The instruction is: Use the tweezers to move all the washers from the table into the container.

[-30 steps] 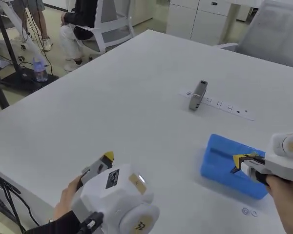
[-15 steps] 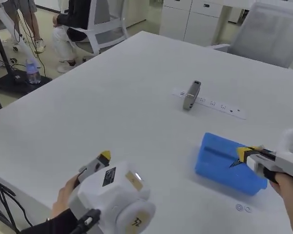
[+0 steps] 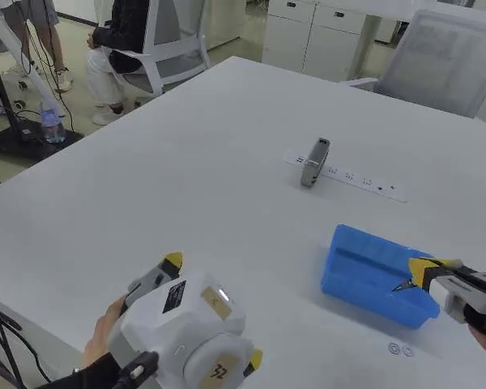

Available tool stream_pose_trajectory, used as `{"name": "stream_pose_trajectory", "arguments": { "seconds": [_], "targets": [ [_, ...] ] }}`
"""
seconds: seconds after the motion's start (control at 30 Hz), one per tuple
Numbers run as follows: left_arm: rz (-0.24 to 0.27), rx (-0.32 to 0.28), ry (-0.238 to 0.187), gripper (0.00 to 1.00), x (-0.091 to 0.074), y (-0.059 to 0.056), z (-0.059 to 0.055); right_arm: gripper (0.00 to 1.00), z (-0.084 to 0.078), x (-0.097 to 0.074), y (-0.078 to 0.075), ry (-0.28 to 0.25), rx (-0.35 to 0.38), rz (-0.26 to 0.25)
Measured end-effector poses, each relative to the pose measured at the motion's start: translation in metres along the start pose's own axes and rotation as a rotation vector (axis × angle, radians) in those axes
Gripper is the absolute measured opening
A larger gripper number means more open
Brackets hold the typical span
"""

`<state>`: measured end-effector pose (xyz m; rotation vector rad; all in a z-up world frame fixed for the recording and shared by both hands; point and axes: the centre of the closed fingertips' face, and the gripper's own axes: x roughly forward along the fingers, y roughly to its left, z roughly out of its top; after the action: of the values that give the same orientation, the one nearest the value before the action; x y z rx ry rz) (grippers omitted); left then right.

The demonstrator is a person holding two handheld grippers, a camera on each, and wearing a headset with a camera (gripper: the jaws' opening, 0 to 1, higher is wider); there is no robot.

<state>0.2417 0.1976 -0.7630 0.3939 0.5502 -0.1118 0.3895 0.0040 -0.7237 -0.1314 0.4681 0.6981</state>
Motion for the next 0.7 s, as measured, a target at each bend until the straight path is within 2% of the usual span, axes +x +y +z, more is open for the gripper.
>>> {"name": "stream_pose_trajectory", "arguments": {
  "seconds": [0.1,0.17,0.23,0.4,0.53,0.7],
  "targets": [
    [0.039,-0.022,-0.006,0.98,0.004,0.004,0.001,0.02,-0.007,-0.007,0.000,0.005,0.004,0.000],
    [0.077,0.011,0.012,0.92,0.004,0.009,-0.002,0.02,-0.012,-0.010,-0.002,0.014,0.012,0.000],
    [0.089,0.028,0.000,0.88,0.002,0.010,0.001,0.02,-0.020,-0.012,-0.001,0.029,0.025,-0.001],
    [0.073,0.009,0.006,0.90,0.003,0.008,0.000,0.02,-0.038,-0.016,-0.003,0.064,0.035,-0.007],
    [0.071,0.023,0.012,0.90,0.004,0.007,-0.001,0.02,-0.057,-0.008,-0.005,0.108,0.027,-0.011],
    [0.059,0.041,0.036,0.87,0.005,0.004,-0.005,0.02,-0.068,-0.007,-0.006,0.135,0.039,-0.018]
  ]
}}
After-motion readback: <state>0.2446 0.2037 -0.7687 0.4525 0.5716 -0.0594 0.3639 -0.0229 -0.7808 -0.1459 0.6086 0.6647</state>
